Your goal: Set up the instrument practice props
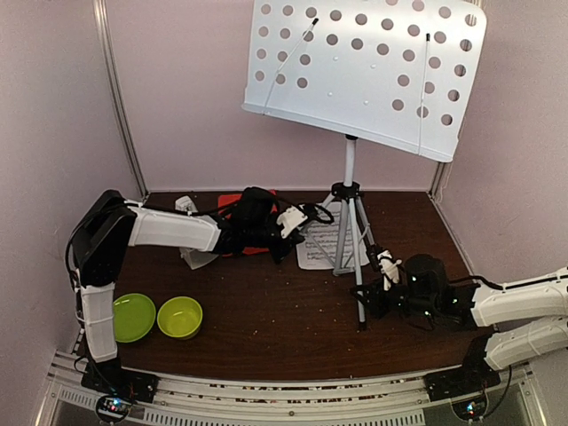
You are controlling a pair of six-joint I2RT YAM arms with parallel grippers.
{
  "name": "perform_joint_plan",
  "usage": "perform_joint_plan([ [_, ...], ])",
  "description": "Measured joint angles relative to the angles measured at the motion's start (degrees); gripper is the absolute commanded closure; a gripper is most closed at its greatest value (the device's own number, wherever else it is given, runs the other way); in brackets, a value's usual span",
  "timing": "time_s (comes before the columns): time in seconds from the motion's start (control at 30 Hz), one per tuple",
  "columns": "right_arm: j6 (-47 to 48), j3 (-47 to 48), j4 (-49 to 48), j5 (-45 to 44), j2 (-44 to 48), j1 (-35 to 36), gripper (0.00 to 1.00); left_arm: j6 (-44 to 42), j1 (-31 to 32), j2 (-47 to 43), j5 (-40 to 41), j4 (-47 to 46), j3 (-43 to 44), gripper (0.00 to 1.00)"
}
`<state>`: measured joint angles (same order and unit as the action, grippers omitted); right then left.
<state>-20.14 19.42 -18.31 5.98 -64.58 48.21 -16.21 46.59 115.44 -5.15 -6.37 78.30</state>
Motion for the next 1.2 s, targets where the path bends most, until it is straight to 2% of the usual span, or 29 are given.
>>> perform_joint_plan([
  [0.13,0.3,-0.6,-0.9,0.4,-0.6,0.1,1.00,-0.6,0.0,0.0,-0.8,0.4,0.0,0.91],
  [0.23,0.2,0.2,-1.6,0.7,-2.4,0.2,0.98,-0.5,0.0,0.0,-0.7,0.7,0.1,0.74],
  [0.33,-0.2,1.2,-1.9,0.7,-4.1,0.5,0.89,1.4,-0.6,-0.4,-0.2,2.3,0.0,0.58],
  [0.43,-0.2,1.3,-1.9,0.7,-4.9,1.2,0.83,3.3,-1.8,-1.7,0.3,3.9,-1.4,0.46],
  [0.53,-1.1,1.3,-1.3,0.7,-5.2,1.7,0.72,4.6,-2.5,-4.1,1.6,5.0,-4.2,0.39],
  [0.6,-1.9,1.3,-0.7,0.7,-5.2,2.0,0.60,5.2,-2.8,-5.7,2.4,5.7,-5.8,0.34],
  [0.77,-3.0,1.3,0.6,0.5,-4.8,2.8,0.40,8.3,-3.6,-9.3,4.3,8.6,-7.7,0.34],
  [0.87,-3.6,1.3,1.9,0.0,-2.8,3.0,0.19,10.5,-4.5,-10.4,5.0,10.7,-7.7,0.34],
  [0.93,-3.5,1.3,2.8,-0.7,-0.7,3.0,0.11,11.9,-5.6,-10.8,5.4,11.6,-7.8,0.34],
  [1.1,-3.3,1.4,5.0,-2.5,4.3,3.0,0.09,14.8,-9.4,-10.9,7.0,15.3,-7.5,0.34],
  [1.2,-3.2,1.4,6.5,-3.6,6.3,3.0,0.08,15.5,-11.4,-9.2,9.0,20.4,-4.3,0.35],
])
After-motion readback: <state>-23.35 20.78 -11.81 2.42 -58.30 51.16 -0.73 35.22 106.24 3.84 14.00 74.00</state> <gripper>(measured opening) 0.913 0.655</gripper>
